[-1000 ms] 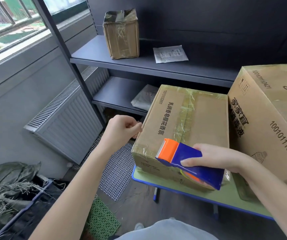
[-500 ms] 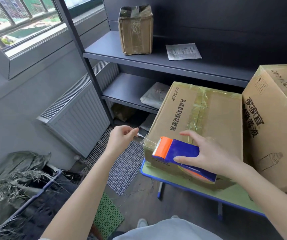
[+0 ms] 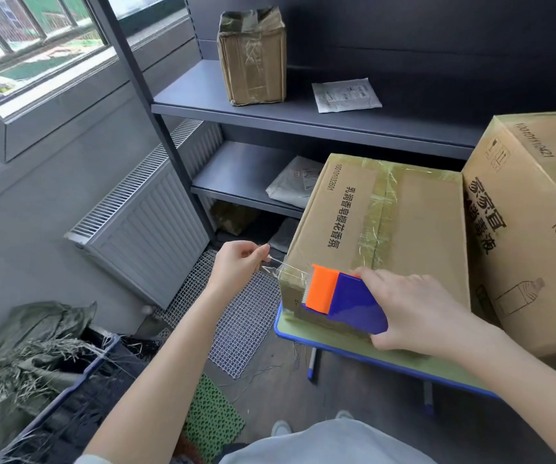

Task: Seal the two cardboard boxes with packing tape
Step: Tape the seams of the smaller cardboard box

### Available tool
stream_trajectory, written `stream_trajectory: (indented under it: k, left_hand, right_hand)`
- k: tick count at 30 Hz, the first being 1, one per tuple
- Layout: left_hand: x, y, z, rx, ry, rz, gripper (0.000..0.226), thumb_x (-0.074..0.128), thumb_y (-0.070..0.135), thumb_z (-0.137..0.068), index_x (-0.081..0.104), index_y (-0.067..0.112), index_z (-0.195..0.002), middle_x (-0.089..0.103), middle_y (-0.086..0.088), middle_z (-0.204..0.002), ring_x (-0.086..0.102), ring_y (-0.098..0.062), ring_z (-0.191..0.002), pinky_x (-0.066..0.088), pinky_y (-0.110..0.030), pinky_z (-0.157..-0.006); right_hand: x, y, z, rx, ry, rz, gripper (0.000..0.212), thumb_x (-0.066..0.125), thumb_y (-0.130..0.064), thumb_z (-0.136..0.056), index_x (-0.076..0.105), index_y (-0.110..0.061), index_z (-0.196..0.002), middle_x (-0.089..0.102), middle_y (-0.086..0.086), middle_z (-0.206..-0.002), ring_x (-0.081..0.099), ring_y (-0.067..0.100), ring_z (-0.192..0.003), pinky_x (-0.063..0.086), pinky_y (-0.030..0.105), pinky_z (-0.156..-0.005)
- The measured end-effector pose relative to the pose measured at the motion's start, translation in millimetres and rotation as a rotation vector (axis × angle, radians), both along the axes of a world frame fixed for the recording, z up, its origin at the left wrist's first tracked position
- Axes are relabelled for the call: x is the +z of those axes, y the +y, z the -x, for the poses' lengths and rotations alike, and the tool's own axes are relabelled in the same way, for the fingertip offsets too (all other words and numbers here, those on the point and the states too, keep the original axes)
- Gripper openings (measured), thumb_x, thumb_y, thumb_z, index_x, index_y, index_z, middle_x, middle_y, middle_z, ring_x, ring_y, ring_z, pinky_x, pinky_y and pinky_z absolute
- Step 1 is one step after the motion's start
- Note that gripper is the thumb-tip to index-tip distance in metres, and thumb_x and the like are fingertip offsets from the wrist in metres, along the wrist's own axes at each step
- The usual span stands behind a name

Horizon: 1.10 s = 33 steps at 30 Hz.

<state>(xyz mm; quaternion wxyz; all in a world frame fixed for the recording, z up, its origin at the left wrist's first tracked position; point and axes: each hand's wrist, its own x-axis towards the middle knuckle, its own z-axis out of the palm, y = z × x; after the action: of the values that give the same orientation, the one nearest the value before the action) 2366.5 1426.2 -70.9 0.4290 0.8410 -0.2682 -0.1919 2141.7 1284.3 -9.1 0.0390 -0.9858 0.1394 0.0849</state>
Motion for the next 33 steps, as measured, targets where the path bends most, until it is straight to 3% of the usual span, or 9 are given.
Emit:
stream_trajectory:
  k: [4,6,9,11,15,20,26,33]
  left_hand:
    - [-2.2,0.7,2.3,-0.035,-0.011,0.051,0.030,0.057,0.032,-0.092,0.070,0.015,-0.070,0.046,0.009,-0.047,0.035,-0.001,-0.039,0.030,-0.017,-0.044]
    - [-4.1,1.5,5.3,-0.028,-0.010,0.098,0.032,0.057,0.030,-0.093,0.069,0.010,-0.071,0.046,0.010,-0.045,0.035,-0.001,-0.040,0.030,-0.018,-0.046]
    - [-5.3,0.7,8.1,0.012,-0.029,0.150,0.031,0.056,0.027,-0.093,0.068,0.010,-0.070,0.046,0.011,-0.045,0.037,0.000,-0.040,0.030,-0.015,-0.046]
    - [-4.9,-0.2,7.4,0.042,-0.030,0.167,0.030,0.056,0.027,-0.093,0.068,0.011,-0.071,0.047,0.011,-0.047,0.037,0.000,-0.041,0.031,-0.015,-0.046]
    - [-5.3,1.8,3.8,0.069,-0.010,0.155,0.031,0.056,0.029,-0.093,0.070,0.009,-0.074,0.050,0.008,-0.050,0.038,0.001,-0.042,0.034,-0.015,-0.047]
    - [-11.1,6.8,2.3,0.049,-0.005,0.108,0.034,0.056,0.029,-0.093,0.070,0.004,-0.074,0.047,0.009,-0.048,0.036,-0.001,-0.040,0.032,-0.021,-0.048]
    - [-21.2,2.4,6.7,-0.015,0.008,-0.010,0.035,0.056,0.028,-0.094,0.063,0.019,-0.060,0.046,0.010,-0.045,0.034,-0.001,-0.036,0.026,-0.012,-0.039]
    - [-21.5,-9.8,4.6,-0.010,-0.013,-0.067,0.031,0.057,0.030,-0.093,0.069,0.009,-0.074,0.052,0.004,-0.050,0.035,-0.001,-0.035,0.027,-0.011,-0.036]
  right_hand:
    - [10.8,-4.1,3.6,-0.082,0.003,0.011,0.048,0.063,-0.042,-0.071,0.029,-0.027,-0.101,0.051,-0.008,-0.096,0.052,0.017,-0.080,0.037,0.025,-0.057]
    - [13.0,-8.7,5.8,-0.144,-0.031,0.029,0.052,0.066,-0.042,-0.075,0.029,-0.028,-0.109,0.048,-0.007,-0.101,0.049,0.014,-0.083,0.032,0.022,-0.058]
    - [5.0,-11.5,3.9,-0.200,-0.099,0.088,0.072,0.064,-0.037,-0.082,0.019,-0.023,-0.136,0.046,0.001,-0.116,0.049,0.019,-0.103,0.041,0.027,-0.077]
    - [-4.4,-8.8,-1.5,-0.213,-0.112,0.149,0.080,0.062,-0.041,-0.084,0.011,-0.019,-0.141,0.040,0.003,-0.120,0.044,0.018,-0.108,0.041,0.027,-0.082]
    - [-14.9,-3.9,-10.5,-0.205,-0.187,0.239,0.078,0.057,-0.047,-0.087,0.015,-0.018,-0.145,0.041,0.006,-0.125,0.043,0.018,-0.110,0.038,0.025,-0.086]
    - [-15.5,-7.1,-14.2,-0.148,-0.137,0.230,0.067,0.048,-0.036,-0.093,0.009,-0.028,-0.148,0.045,0.004,-0.115,0.044,0.019,-0.104,0.036,0.028,-0.085]
    - [-9.5,-8.8,-0.3,-0.130,-0.066,0.152,0.074,0.047,-0.037,-0.091,-0.003,-0.039,-0.146,0.035,-0.001,-0.105,0.035,0.015,-0.093,0.029,0.026,-0.076]
    - [-5.5,-15.5,6.8,-0.149,-0.043,0.143,0.079,0.047,-0.031,-0.092,-0.010,-0.041,-0.144,0.028,-0.005,-0.098,0.028,0.011,-0.087,0.026,0.023,-0.074]
